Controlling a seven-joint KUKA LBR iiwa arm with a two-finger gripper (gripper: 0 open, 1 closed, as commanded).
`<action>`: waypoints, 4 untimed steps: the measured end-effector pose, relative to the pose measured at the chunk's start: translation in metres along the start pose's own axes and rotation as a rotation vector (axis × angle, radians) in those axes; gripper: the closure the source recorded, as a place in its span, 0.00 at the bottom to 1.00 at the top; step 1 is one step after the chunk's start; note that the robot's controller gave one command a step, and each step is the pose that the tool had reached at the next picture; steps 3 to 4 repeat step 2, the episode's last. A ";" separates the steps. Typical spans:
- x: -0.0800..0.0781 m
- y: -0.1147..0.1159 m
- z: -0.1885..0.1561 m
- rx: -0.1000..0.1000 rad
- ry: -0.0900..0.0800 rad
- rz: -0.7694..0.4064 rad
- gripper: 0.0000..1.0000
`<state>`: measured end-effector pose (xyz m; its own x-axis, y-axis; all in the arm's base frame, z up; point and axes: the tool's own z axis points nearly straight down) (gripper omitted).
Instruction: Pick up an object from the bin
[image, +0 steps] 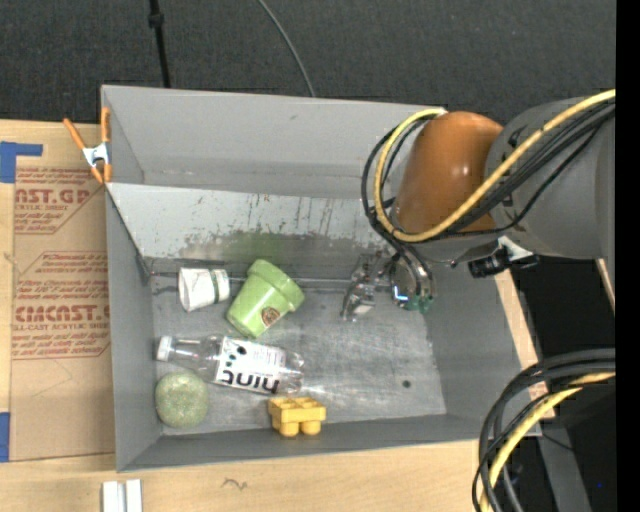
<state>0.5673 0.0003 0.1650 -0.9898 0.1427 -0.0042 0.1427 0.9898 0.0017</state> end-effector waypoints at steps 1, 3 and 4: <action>0.023 0.020 0.041 0.002 0.001 -0.161 1.00; 0.028 -0.047 -0.039 0.000 0.002 -0.466 1.00; 0.028 -0.047 -0.039 0.000 0.002 -0.466 1.00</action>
Offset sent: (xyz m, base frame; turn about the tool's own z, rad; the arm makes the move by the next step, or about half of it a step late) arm -0.0352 -0.0426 0.0388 -0.4673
